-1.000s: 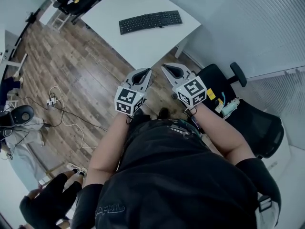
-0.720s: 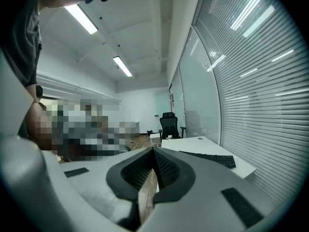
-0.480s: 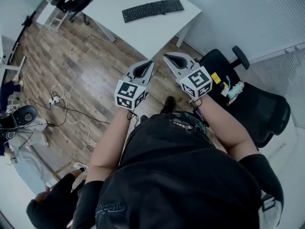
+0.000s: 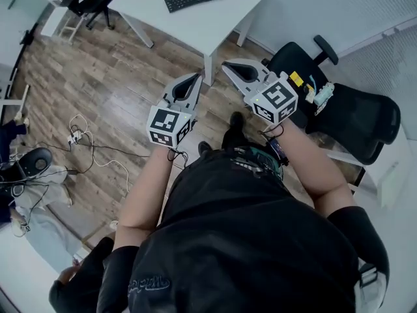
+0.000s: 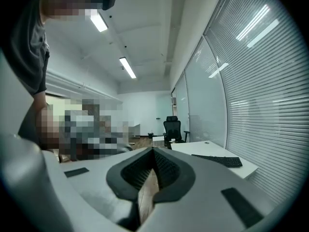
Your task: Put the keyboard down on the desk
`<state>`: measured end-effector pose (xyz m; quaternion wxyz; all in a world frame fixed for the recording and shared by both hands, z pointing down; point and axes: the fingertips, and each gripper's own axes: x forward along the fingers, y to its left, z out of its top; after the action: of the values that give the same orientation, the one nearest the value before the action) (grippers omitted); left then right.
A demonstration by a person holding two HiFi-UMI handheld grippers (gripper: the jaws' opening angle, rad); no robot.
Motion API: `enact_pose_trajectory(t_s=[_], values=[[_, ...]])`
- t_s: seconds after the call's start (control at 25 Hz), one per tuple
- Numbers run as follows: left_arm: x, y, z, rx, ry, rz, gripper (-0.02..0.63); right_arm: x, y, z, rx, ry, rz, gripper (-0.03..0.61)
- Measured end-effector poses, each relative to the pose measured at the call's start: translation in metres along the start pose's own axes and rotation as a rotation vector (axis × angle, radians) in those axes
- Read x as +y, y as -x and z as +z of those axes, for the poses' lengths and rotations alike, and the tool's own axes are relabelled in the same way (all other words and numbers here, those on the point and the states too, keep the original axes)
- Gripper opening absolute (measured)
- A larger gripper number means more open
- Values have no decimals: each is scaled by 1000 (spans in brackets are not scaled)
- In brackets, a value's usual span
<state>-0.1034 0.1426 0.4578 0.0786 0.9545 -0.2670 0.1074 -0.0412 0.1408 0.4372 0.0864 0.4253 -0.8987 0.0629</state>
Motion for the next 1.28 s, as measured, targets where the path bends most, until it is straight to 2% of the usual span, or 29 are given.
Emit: enact_pose_trajectory(t_s=[0.2, 0.44, 0.76, 1.08, 1.28], values=[[-17, 33, -8, -7, -1, -34, 15, 40, 11, -8, -1, -17, 3, 23], [-28, 52, -16, -19, 21, -27, 15, 79, 21, -16, 2, -22, 46, 23], [-48, 59, -12, -25, 19, -18, 15, 94, 40, -24, -2, -67, 53, 23], [-78, 46, -19, -5, 35, -54, 15, 99, 57, -33, -5, -94, 55, 23], [-80, 43, -17, -13, 36, -60, 15, 97, 57, -31, -6, -87, 55, 23]])
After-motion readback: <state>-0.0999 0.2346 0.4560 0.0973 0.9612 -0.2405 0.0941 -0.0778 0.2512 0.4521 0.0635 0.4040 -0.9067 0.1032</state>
